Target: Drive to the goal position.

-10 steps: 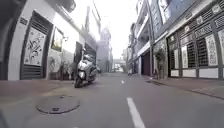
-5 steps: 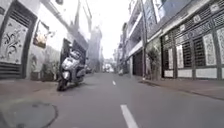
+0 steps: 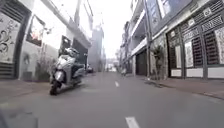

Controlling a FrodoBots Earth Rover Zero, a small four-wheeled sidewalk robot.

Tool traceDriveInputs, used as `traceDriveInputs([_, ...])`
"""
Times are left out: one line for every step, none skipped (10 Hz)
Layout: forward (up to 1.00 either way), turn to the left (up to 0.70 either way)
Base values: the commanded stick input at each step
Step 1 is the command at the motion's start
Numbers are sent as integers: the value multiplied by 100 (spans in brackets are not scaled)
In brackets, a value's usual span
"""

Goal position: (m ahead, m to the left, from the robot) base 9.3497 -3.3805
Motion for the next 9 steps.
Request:
traceDriveInputs([100, 0])
traceDriveInputs([100, -10])
traceDriveInputs([100, -36])
traceDriveInputs([100, -40])
traceDriveInputs([100, -40])
traceDriveInputs([100, -40])
traceDriveInputs([100, -40])
traceDriveInputs([100, -40])
traceDriveInputs([100, -27])
